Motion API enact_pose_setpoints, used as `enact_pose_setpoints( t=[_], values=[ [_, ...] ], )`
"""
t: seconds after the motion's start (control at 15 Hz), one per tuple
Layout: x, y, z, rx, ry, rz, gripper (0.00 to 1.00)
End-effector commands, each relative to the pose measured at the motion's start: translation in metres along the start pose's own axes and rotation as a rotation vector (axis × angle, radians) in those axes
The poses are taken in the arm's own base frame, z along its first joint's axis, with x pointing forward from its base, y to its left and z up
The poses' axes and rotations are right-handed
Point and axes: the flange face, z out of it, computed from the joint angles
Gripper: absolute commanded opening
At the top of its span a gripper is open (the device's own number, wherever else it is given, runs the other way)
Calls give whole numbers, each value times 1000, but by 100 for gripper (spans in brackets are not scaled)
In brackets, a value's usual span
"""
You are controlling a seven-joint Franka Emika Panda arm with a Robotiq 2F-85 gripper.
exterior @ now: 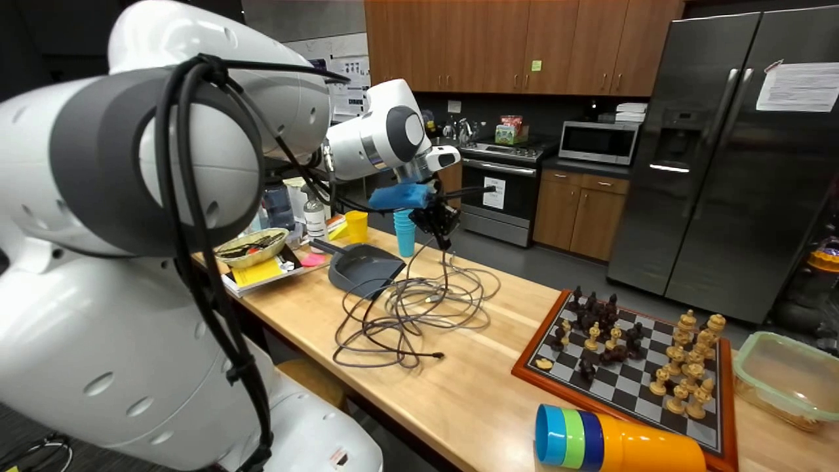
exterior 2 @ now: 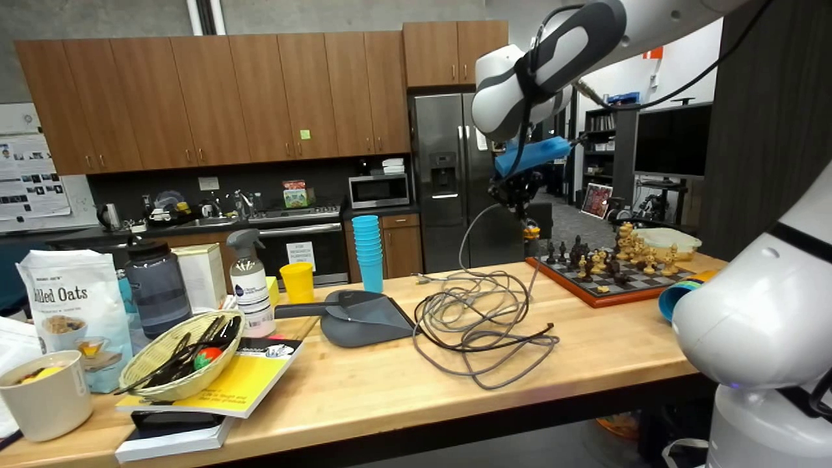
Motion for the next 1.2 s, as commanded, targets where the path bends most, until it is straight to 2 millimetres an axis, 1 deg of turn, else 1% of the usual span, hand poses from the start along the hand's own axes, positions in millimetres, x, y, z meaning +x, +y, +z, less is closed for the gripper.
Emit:
enact_pose_setpoints(
  t=[0.0, 0.2, 0.47, 0.53, 0.6, 0.73, 0.8, 0.93, 1.13],
  values=[
    [19, -10, 1, 74, -31, 23, 2],
    [27, -19, 3, 110, -54, 30, 2],
    [37, -21, 1, 145, -66, 42, 2],
    [38, -19, 1, 144, -71, 46, 32],
    [40, -16, 1, 141, -69, 49, 33],
    [42, -6, 2, 138, -68, 56, 43],
    [42, 2, 3, 139, -65, 57, 51],
    [39, 14, 6, 141, -70, 47, 62],
    [23, 40, 23, 147, -90, 30, 84]
  ],
)
